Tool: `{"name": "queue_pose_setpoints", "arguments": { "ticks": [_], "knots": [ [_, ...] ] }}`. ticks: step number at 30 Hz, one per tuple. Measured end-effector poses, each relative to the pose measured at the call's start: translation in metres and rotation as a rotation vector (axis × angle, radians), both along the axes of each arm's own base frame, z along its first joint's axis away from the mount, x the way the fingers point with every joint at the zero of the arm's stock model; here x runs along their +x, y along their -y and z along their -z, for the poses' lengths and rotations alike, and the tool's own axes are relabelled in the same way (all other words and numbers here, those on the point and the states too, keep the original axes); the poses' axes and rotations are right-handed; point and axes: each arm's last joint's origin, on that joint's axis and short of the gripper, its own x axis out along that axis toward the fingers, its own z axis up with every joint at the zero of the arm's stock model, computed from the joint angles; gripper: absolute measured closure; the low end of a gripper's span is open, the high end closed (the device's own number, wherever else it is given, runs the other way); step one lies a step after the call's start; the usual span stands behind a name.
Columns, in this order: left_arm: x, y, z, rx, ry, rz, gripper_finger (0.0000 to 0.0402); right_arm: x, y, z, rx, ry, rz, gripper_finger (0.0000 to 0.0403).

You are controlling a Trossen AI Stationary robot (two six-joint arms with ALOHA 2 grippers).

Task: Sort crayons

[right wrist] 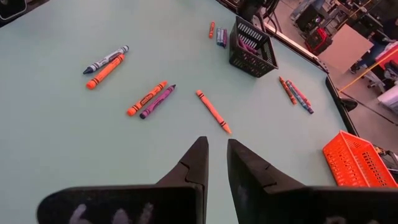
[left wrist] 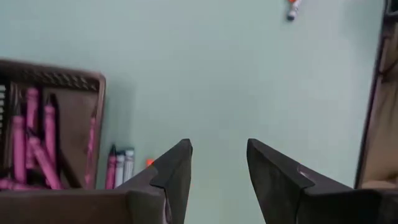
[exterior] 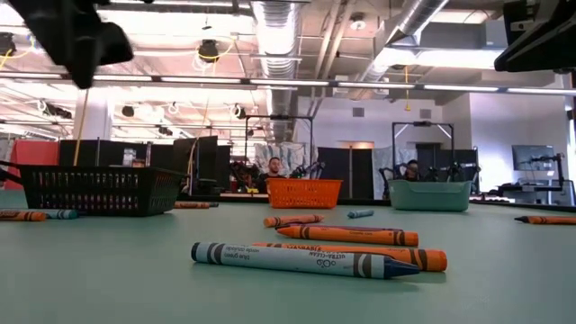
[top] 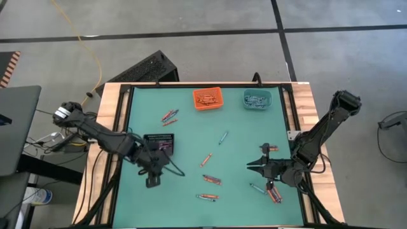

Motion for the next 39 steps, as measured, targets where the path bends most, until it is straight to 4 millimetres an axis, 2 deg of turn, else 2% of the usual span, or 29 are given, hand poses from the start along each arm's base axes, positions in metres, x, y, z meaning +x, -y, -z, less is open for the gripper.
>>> {"name": "queue_pose_setpoints", "arguments": {
  "ticks": [3,7,15,21,25,30,39],
  "knots": [
    [-0.008,0.009,0.008,0.022,-0.023,0.007,0.0258,0.0,0.0,0.0,0.0,0.0,0.0,0.0339],
    [-0.021,0.015,0.029,0.051,-0.085,-0.013,0.0258,0.0,0.0,0.0,0.0,0.0,0.0,0.0339],
    [-0.04,0.009,0.074,0.08,-0.179,-0.075,0.0258,0.0,0.0,0.0,0.001,0.0,0.0,0.0339],
    [-0.044,0.006,0.093,0.078,-0.153,-0.061,0.0258,0.0,0.0,0.0,0.0,0.0,0.0,0.0339],
    [-0.047,0.001,0.1,0.145,-0.14,-0.086,0.0258,0.0,0.0,0.0,0.0,0.0,0.0,0.0339],
    [-0.044,-0.001,0.099,0.24,-0.067,-0.056,0.0258,0.0,0.0,0.0,0.0,0.0,0.0,0.0339],
    [-0.042,-0.005,0.099,0.266,-0.062,-0.045,0.027,0.0,0.0,0.0,0.0,0.0,0.0,0.0339]
  ]
}}
